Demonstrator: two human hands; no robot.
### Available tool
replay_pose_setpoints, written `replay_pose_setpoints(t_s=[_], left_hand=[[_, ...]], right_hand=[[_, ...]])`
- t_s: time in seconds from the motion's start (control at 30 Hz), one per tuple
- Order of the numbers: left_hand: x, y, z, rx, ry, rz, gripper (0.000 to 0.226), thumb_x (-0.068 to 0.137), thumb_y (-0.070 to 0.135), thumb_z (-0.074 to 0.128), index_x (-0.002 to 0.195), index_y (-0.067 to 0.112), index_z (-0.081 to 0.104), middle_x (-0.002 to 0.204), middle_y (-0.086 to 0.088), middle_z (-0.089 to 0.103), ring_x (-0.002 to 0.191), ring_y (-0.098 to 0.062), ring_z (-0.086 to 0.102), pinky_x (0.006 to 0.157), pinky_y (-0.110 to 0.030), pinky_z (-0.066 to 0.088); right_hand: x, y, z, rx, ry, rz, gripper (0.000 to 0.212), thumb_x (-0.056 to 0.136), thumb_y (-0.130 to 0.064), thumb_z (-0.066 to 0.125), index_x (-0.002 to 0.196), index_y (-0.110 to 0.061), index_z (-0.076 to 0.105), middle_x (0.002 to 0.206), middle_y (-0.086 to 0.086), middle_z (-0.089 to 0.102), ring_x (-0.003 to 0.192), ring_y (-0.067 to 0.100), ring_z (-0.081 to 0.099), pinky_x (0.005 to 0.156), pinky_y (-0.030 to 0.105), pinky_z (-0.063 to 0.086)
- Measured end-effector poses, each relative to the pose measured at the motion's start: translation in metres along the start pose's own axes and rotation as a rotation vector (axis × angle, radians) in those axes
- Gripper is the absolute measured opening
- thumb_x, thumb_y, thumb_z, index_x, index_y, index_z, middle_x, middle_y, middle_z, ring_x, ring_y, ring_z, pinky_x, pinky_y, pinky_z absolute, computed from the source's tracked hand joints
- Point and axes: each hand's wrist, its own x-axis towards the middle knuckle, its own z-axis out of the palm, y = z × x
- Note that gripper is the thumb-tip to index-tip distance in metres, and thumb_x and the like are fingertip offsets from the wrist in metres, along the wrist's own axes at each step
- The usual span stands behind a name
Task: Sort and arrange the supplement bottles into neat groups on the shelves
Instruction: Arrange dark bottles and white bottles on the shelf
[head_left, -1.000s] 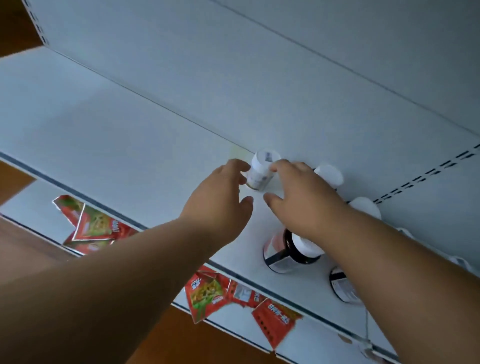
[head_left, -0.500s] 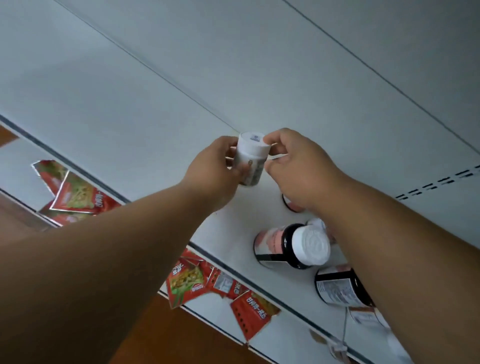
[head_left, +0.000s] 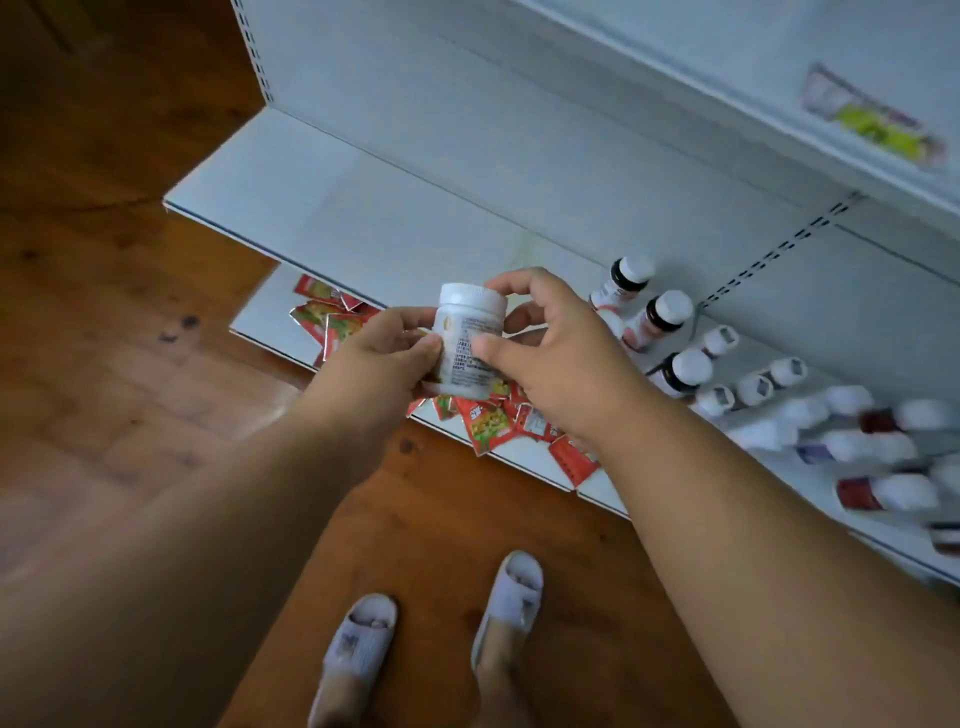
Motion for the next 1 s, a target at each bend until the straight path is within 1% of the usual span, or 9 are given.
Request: replay_pose_setpoints(t_s=[0.17, 0.3, 0.4, 0.5, 0.6, 0.67, 0.77, 0.87, 1.0], left_hand=[[-0.118, 0.051, 0.019, -0.047, -0.198, -0.019, 0.030, 0.090, 0.012, 0.055, 0.118, 0.014, 0.066, 0.113, -0.029, 0.066, 0.100, -0.055, 0.058, 0.091, -0.068, 0.041], [-0.188, 0.078, 0.074, -0.043, -0.325, 0.010, 0.028, 0.095, -0.005, 0.050, 0.116, 0.011, 0.059, 0.098, -0.015, 0.068, 0.088, -0.035, 0.066, 0.066, -0.040, 0.055], [-0.224, 0.089, 0.136, 0.031, -0.433, 0.022, 0.029, 0.093, -0.007, 0.055, 0.117, 0.010, 0.055, 0.102, -0.017, 0.067, 0.088, -0.029, 0.070, 0.067, -0.031, 0.056], [-0.255, 0.088, 0.215, 0.136, -0.492, 0.106, 0.042, 0.085, -0.004, 0.067, 0.123, 0.012, 0.056, 0.108, -0.020, 0.062, 0.093, -0.036, 0.067, 0.076, -0.040, 0.057], [-0.286, 0.080, 0.300, 0.177, -0.563, 0.135, 0.044, 0.082, 0.006, 0.074, 0.121, 0.024, 0.063, 0.104, -0.013, 0.068, 0.100, -0.042, 0.066, 0.090, -0.055, 0.054], [-0.303, 0.076, 0.352, 0.151, -0.630, 0.123, 0.043, 0.083, 0.009, 0.073, 0.120, 0.027, 0.065, 0.104, -0.018, 0.069, 0.101, -0.044, 0.065, 0.099, -0.064, 0.046], [-0.309, 0.083, 0.419, 0.162, -0.684, 0.107, 0.046, 0.086, 0.005, 0.066, 0.127, 0.025, 0.063, 0.108, -0.024, 0.069, 0.103, -0.049, 0.062, 0.104, -0.067, 0.040], [-0.294, 0.094, 0.478, 0.261, -0.763, 0.153, 0.046, 0.095, -0.004, 0.055, 0.131, 0.025, 0.059, 0.109, -0.022, 0.070, 0.108, -0.048, 0.062, 0.103, -0.059, 0.046], [-0.255, 0.101, 0.558, 0.352, -0.840, 0.220, 0.053, 0.096, -0.006, 0.053, 0.134, 0.030, 0.053, 0.106, -0.017, 0.072, 0.098, -0.034, 0.068, 0.086, -0.039, 0.055]], right_hand=[[-0.126, -0.043, -0.032, 0.247, 0.057, 0.041, 0.040, 0.083, -0.013, 0.074, 0.107, -0.042, 0.060, 0.101, 0.008, 0.063, 0.090, 0.028, 0.067, 0.077, 0.049, 0.059], [-0.213, -0.052, -0.094, 0.381, 0.102, 0.000, 0.044, 0.088, 0.004, 0.066, 0.117, -0.028, 0.061, 0.107, 0.009, 0.063, 0.091, 0.015, 0.066, 0.085, 0.045, 0.059], [-0.272, -0.042, -0.149, 0.434, 0.166, -0.047, 0.044, 0.091, 0.004, 0.061, 0.117, -0.030, 0.060, 0.105, 0.005, 0.064, 0.091, 0.011, 0.065, 0.080, 0.029, 0.057], [-0.331, -0.015, -0.206, 0.444, 0.257, -0.054, 0.038, 0.093, -0.005, 0.063, 0.115, -0.036, 0.059, 0.106, 0.000, 0.067, 0.092, 0.012, 0.067, 0.072, 0.021, 0.053], [-0.382, 0.015, -0.266, 0.437, 0.397, -0.041, 0.034, 0.091, -0.012, 0.067, 0.111, -0.038, 0.058, 0.107, -0.004, 0.069, 0.090, 0.013, 0.068, 0.067, 0.024, 0.053], [-0.411, 0.032, -0.306, 0.472, 0.467, -0.009, 0.034, 0.089, -0.015, 0.068, 0.112, -0.038, 0.059, 0.106, -0.002, 0.070, 0.094, 0.023, 0.069, 0.065, 0.039, 0.058], [-0.435, 0.052, -0.365, 0.636, 0.509, 0.031, 0.035, 0.093, -0.003, 0.061, 0.118, -0.026, 0.057, 0.107, 0.004, 0.070, 0.097, 0.030, 0.070, 0.081, 0.064, 0.054], [-0.438, 0.068, -0.416, 0.722, 0.556, 0.038, 0.035, 0.094, 0.007, 0.053, 0.122, -0.015, 0.053, 0.109, 0.011, 0.069, 0.096, 0.022, 0.068, 0.084, 0.047, 0.059], [-0.423, 0.094, -0.482, 0.629, 0.646, 0.057, 0.037, 0.097, -0.002, 0.055, 0.122, -0.028, 0.054, 0.105, 0.002, 0.071, 0.095, 0.020, 0.070, 0.076, 0.038, 0.061]])
